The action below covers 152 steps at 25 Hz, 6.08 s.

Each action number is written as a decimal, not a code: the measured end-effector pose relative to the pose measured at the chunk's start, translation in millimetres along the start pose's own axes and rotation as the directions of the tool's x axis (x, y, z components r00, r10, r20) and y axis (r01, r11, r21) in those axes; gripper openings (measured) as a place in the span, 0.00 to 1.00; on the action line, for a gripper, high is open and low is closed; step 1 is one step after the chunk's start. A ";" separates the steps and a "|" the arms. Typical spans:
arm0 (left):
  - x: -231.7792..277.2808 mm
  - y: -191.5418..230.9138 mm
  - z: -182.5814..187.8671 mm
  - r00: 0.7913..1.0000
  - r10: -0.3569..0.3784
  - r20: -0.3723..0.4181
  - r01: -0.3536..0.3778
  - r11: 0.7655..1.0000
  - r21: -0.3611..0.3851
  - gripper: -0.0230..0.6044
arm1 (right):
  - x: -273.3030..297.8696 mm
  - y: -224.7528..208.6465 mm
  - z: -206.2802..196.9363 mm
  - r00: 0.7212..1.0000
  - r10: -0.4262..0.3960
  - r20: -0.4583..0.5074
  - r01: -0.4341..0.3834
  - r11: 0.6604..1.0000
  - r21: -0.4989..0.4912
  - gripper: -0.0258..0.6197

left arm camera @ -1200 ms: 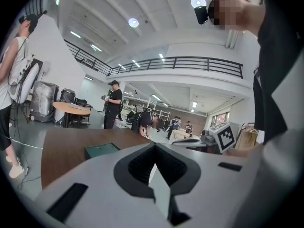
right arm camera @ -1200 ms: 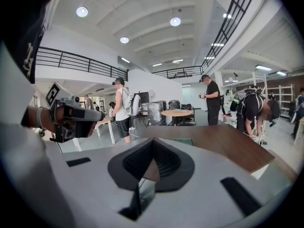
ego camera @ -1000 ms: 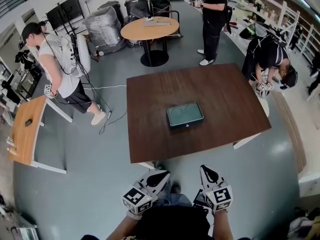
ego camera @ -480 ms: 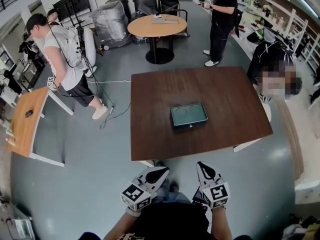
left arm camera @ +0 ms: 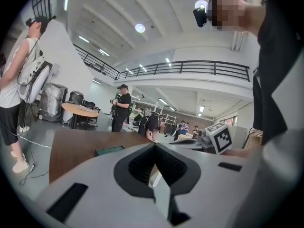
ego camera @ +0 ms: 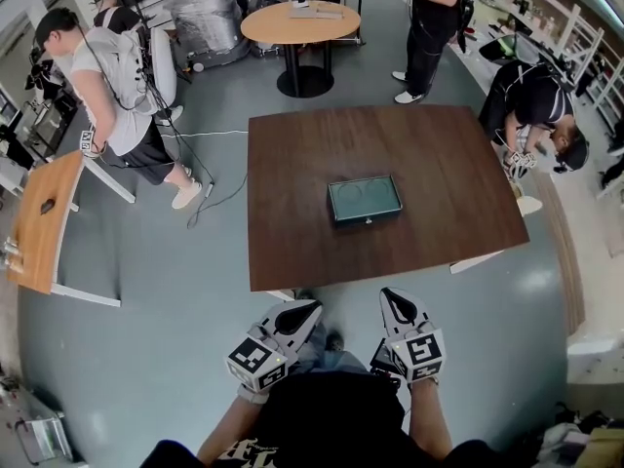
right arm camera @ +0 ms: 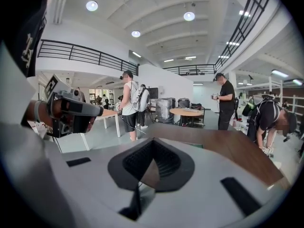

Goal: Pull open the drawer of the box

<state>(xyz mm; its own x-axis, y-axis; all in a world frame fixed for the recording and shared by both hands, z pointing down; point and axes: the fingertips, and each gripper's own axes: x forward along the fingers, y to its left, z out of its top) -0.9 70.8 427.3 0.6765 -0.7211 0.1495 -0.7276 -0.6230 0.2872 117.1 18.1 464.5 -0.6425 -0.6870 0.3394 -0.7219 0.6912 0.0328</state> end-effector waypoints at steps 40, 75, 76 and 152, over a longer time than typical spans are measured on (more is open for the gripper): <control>43.9 86.4 22.7 0.997 0.081 -0.003 -0.081 0.995 -0.059 0.05 | 131.6 -79.4 -54.5 0.975 -0.007 -0.224 -0.009 0.997 -0.072 0.02; 88.2 168.2 55.9 0.997 -0.073 -0.035 0.072 0.996 -0.050 0.05 | 226.8 -137.9 -118.1 0.916 -0.090 -0.392 0.164 0.974 0.159 0.02; 89.7 171.6 58.2 0.996 -0.088 -0.034 0.086 0.995 -0.047 0.05 | 229.9 -138.1 -121.6 0.910 -0.094 -0.403 0.169 0.973 0.155 0.02; 149.4 213.3 69.5 0.987 -0.095 -0.129 0.088 0.995 -0.055 0.05 | 315.9 -183.2 -238.2 0.747 -0.083 -0.660 0.301 0.927 0.224 0.12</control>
<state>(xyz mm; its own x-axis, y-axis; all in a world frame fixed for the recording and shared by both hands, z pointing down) -63.0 -190.9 445.2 0.7514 -0.6139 0.2420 -0.6576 -0.6667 0.3508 107.6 -272.2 789.6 -0.2500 -0.4223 0.8713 -0.9201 0.3839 -0.0780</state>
